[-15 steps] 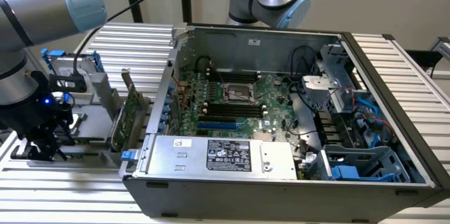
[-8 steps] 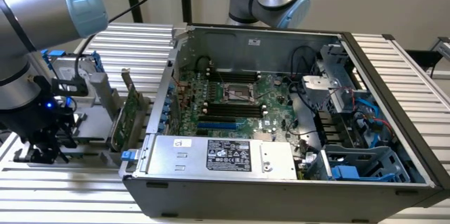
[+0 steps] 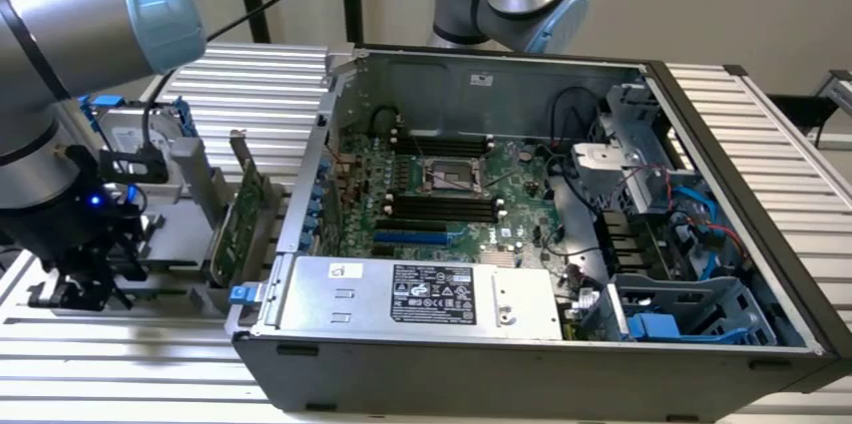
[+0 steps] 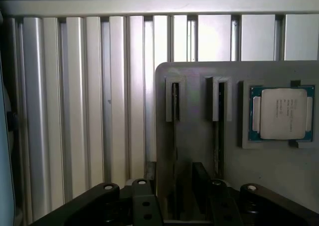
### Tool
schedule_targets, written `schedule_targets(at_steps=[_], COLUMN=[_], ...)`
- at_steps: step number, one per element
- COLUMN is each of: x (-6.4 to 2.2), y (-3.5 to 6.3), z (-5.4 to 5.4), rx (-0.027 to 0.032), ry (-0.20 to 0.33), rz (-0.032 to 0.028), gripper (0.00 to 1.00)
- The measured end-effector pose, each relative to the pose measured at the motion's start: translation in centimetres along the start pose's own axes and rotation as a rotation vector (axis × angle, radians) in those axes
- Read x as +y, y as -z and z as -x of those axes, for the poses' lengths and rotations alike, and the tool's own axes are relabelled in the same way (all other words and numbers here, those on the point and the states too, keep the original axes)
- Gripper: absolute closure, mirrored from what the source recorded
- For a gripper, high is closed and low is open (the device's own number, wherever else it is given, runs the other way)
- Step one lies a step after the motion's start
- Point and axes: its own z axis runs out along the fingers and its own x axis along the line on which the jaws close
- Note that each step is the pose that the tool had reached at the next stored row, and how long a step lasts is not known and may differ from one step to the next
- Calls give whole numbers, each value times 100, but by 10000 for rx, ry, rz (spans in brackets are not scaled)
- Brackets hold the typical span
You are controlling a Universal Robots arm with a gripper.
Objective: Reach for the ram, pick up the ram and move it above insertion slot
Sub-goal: 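Pick up the ram and move it above insertion slot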
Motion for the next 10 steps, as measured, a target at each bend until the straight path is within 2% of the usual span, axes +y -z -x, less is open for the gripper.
schedule_targets(at_steps=[7, 9, 10], x=[0, 0, 0], y=[-22, -30, -33], z=[23, 24, 24], rx=[3, 4, 4], ry=[1, 1, 2], rz=[3, 3, 4], gripper=[58, 60, 67])
